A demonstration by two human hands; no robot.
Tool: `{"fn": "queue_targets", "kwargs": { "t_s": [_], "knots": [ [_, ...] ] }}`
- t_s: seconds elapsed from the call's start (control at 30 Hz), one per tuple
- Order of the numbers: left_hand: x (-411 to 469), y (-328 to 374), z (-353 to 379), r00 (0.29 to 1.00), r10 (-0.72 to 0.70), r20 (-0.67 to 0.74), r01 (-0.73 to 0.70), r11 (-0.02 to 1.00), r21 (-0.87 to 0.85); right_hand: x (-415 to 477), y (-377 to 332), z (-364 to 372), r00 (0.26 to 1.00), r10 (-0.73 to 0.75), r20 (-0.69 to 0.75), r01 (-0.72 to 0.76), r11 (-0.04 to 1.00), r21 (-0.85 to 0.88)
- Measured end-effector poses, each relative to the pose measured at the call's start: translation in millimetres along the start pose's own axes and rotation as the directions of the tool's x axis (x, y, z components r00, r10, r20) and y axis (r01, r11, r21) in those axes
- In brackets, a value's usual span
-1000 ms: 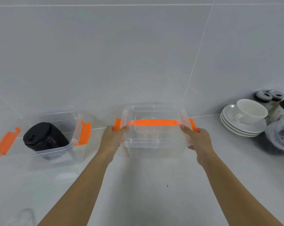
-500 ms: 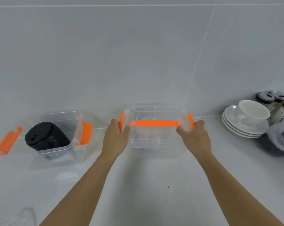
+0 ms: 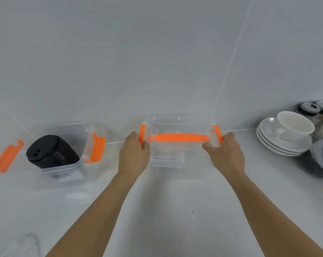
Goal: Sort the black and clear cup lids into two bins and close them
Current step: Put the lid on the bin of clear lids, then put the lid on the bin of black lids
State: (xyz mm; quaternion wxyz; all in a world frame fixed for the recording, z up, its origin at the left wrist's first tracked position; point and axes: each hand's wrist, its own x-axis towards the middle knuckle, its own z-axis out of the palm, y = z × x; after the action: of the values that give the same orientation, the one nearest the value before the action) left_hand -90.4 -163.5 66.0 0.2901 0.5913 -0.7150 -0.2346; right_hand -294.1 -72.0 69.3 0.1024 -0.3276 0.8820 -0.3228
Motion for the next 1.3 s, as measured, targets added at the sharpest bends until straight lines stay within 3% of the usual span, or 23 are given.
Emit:
{"fn": "queue_targets", "kwargs": {
  "t_s": [0.3,0.5,0.63,0.8,0.9,1.03,1.3],
  "knots": [
    [-2.5,0.4,-1.5,1.0,0.008,0.008,-0.008,0.996,0.085,-4.8,0.1,-0.1,1.0,-0.015,-0.007,0.015,1.0,-0.006],
    [-2.4,0.5,-15.6,0.994,-0.019,0.108,0.003,0.99,0.139,-5.4,-2.5,-12.2,0.99,-0.115,0.081,0.13,0.965,-0.228],
    [-4.3,6.6,-38.8,0.991,-0.044,0.128,0.014,0.974,0.225,-2.5,-10.1,-30.7,0.961,-0.217,0.17,0.272,0.849,-0.454],
    [-16.8,13.4,-78.5,0.995,-0.028,0.097,-0.002,0.954,0.301,-7.2,-35.4,-56.7,0.916,-0.369,0.156,0.399,0.801,-0.446],
    [-32.7,16.7,-99.6,0.999,0.031,0.033,-0.04,0.946,0.323,-22.1,-50.6,-65.8,0.856,-0.505,0.11,0.505,0.771,-0.389],
    [-62.1,16.1,-125.5,0.986,0.115,-0.119,-0.075,0.951,0.3,-52.7,-67.6,-66.9,0.717,-0.697,0.012,0.675,0.689,-0.262],
    [-128.0,-10.8,-180.6,0.899,0.23,-0.374,-0.119,0.948,0.296,-125.6,-111.6,-47.4,0.522,-0.853,-0.021,0.851,0.523,-0.045]
  ]
}}
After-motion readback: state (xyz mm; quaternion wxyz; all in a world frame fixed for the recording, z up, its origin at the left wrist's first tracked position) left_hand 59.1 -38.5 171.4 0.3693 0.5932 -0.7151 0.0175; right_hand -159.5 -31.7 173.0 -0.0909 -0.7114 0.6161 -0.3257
